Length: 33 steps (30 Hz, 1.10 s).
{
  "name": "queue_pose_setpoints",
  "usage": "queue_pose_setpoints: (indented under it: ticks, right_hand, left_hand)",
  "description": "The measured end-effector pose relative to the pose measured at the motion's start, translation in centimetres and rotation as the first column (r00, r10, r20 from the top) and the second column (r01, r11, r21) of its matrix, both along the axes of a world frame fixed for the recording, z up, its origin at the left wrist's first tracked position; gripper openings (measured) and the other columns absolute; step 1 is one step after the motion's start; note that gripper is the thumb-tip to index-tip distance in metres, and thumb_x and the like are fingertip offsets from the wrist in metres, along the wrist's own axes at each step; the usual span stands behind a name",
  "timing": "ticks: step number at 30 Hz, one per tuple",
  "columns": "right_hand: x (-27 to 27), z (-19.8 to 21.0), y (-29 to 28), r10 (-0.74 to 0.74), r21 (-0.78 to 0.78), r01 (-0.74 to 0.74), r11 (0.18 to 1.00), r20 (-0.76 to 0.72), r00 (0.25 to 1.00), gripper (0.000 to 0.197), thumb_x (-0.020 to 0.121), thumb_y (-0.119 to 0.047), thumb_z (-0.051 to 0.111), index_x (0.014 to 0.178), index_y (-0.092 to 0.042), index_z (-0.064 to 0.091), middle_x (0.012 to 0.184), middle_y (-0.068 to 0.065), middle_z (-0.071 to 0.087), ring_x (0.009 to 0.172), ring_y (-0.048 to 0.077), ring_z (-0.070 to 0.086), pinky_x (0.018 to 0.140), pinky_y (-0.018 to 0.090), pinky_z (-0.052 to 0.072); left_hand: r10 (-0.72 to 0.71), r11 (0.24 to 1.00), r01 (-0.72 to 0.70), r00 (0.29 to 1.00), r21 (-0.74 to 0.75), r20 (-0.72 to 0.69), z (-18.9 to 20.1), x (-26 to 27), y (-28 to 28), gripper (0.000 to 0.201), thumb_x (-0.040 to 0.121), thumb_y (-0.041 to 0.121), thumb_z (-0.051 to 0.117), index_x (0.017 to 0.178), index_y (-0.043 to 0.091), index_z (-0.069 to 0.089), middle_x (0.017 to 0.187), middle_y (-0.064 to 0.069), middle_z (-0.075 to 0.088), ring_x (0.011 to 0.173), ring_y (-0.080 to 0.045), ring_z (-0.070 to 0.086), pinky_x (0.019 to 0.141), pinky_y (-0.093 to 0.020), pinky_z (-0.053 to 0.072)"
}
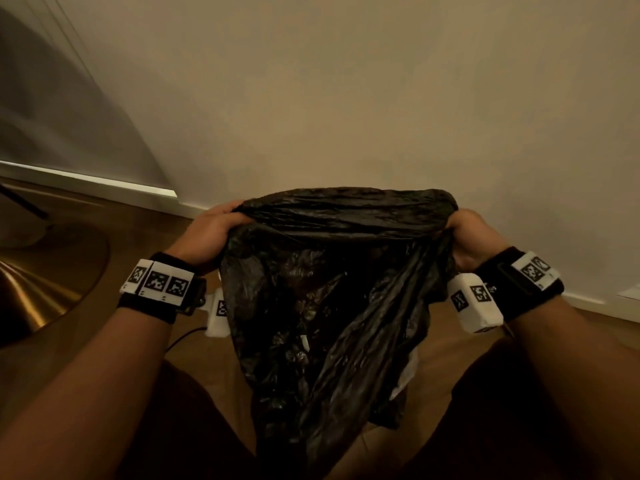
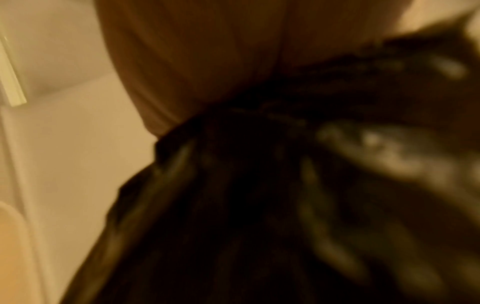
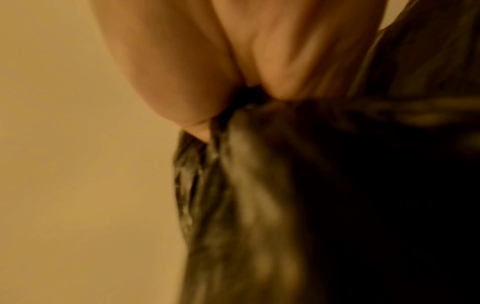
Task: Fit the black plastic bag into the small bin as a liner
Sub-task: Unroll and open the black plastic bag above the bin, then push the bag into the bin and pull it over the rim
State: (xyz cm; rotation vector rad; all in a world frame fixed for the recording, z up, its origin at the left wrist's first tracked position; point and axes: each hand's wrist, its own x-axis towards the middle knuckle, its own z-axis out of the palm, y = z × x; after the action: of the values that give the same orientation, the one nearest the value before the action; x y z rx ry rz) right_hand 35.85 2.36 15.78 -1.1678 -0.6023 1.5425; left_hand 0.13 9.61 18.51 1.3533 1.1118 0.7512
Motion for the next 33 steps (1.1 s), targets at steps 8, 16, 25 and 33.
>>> queue_pose_setpoints:
  ticks: [8, 16, 25, 33]
  right_hand:
    - [-1.9, 2.1, 0.8, 0.089, 0.129, -0.108, 0.986, 0.143, 0.986, 0.046, 0.095, -0.003, 0.033, 0.137, -0.001, 0.053, 0.139, 0.018, 0.057, 0.128, 0.038, 0.053, 0.109, 0.053, 0.041]
    - [-3.3, 7.6, 0.5, 0.03, 0.299, -0.237, 0.924, 0.563, 0.826, 0.082, 0.083, -0.067, 0.058, 0.152, -0.033, 0.031, 0.141, -0.012, 0.056, 0.13, 0.019, 0.055, 0.113, 0.05, 0.036]
    - [-9.0, 7.9, -1.8, 0.312, 0.236, -0.581, 0.779, 0.657, 0.686, 0.121, 0.069, -0.066, 0.067, 0.155, -0.035, -0.012, 0.161, -0.018, 0.02, 0.127, -0.012, 0.047, 0.101, 0.016, 0.044]
    - [-11.3, 1.5, 3.8, -0.066, 0.335, -0.333, 0.881, 0.786, 0.615, 0.081, 0.081, -0.018, 0.079, 0.149, -0.014, 0.035, 0.14, 0.0, 0.055, 0.128, 0.011, 0.053, 0.109, 0.032, 0.045]
  left_hand:
    - [0.204, 0.969, -0.231, 0.949, 0.087, 0.242, 4.6, -0.4, -0.6, 0.06, 0.1, 0.016, 0.041, 0.055, 0.035, 0.076, 0.059, 0.016, 0.07, 0.058, 0.004, 0.067, 0.054, -0.012, 0.052]
    - [0.362, 0.877, -0.471, 0.778, 0.094, 0.514, 9.4, -2.2, 0.3, 0.034, 0.098, 0.023, 0.047, 0.091, 0.011, 0.079, 0.087, 0.0, 0.077, 0.087, -0.011, 0.073, 0.077, -0.023, 0.056]
    - [0.222, 0.932, -0.28, 0.943, 0.23, 0.247, 8.1, 2.8, -0.9, 0.024, 0.1, 0.02, 0.048, 0.118, 0.007, 0.056, 0.095, 0.011, 0.06, 0.088, 0.018, 0.06, 0.085, -0.01, 0.049]
    - [-0.185, 0.982, 0.189, 0.913, 0.024, 0.363, 2.3, 5.1, -0.1, 0.056, 0.084, 0.008, 0.054, 0.139, 0.01, 0.043, 0.136, -0.012, 0.056, 0.128, -0.025, 0.053, 0.108, -0.04, 0.043]
